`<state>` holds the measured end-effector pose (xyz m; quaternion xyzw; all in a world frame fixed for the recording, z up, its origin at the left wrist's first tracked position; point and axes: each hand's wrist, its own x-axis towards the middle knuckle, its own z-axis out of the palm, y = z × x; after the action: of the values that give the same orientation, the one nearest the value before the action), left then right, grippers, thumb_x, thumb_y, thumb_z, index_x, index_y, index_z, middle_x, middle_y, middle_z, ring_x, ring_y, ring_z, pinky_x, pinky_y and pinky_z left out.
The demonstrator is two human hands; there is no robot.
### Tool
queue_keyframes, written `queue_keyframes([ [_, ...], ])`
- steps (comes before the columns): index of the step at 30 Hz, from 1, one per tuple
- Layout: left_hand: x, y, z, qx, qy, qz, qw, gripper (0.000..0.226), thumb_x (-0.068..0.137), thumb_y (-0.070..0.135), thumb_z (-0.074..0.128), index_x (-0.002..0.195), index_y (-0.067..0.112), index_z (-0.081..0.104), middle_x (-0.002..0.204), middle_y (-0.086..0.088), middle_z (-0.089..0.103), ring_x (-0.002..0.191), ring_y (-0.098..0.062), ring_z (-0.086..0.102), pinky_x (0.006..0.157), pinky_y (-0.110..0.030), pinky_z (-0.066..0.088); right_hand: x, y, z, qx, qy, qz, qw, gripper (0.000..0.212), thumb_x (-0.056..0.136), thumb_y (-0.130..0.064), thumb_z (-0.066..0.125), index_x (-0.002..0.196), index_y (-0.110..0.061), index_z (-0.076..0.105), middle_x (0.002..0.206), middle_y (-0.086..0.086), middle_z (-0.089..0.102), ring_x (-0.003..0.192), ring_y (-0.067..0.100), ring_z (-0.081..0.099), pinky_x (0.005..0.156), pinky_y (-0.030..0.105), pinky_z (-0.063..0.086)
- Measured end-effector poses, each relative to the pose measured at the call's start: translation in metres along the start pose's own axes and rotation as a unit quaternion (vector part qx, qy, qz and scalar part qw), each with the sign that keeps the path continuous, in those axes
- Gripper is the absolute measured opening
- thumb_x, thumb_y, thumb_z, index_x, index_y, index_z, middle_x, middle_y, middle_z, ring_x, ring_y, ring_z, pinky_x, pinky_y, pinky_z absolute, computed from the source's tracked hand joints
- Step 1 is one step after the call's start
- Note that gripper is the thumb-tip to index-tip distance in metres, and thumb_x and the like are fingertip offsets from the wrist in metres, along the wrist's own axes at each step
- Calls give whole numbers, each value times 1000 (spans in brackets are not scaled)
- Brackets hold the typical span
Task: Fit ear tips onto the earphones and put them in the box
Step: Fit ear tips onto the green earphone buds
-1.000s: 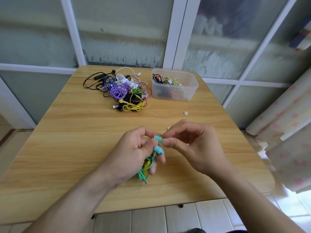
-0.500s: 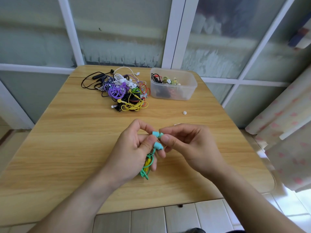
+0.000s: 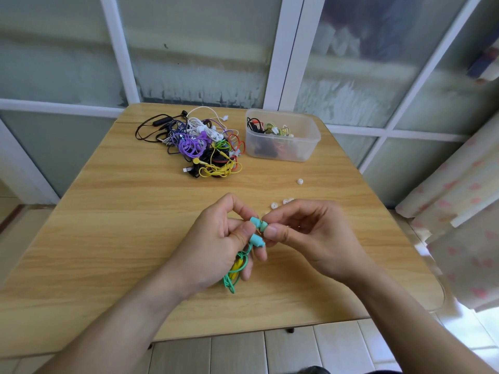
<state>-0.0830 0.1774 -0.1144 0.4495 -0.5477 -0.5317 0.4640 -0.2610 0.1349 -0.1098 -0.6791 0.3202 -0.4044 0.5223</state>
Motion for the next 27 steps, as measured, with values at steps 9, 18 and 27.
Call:
queue_keyframes([
  [9, 2, -1, -4, -14, -30, -23, 999, 11, 99, -4, 41, 93, 4, 36, 60, -16, 62, 33, -21, 44, 39, -23, 36, 2, 6, 6, 93, -14, 70, 993, 9, 72, -9, 77, 81, -9, 75, 80, 19, 74, 67, 24, 70, 67, 31, 58],
  [18, 1, 1, -11, -204, -161, -159, 952, 29, 72, -11, 48, 89, 10, 37, 60, -20, 56, 26, -14, 39, 31, -12, 31, 6, 0, -7, 4, -75, -12, 997, 10, 70, -6, 80, 78, -12, 78, 79, 8, 74, 72, 20, 68, 69, 27, 56],
  [27, 4, 1, -8, -283, -147, -177, 931, 39, 57, -16, 41, 86, 11, 39, 58, -11, 50, 24, -10, 36, 34, -16, 26, 8, -7, -4, -139, -24, -137, 981, 9, 76, -7, 79, 85, -5, 77, 81, 4, 72, 74, 19, 68, 69, 29, 53],
])
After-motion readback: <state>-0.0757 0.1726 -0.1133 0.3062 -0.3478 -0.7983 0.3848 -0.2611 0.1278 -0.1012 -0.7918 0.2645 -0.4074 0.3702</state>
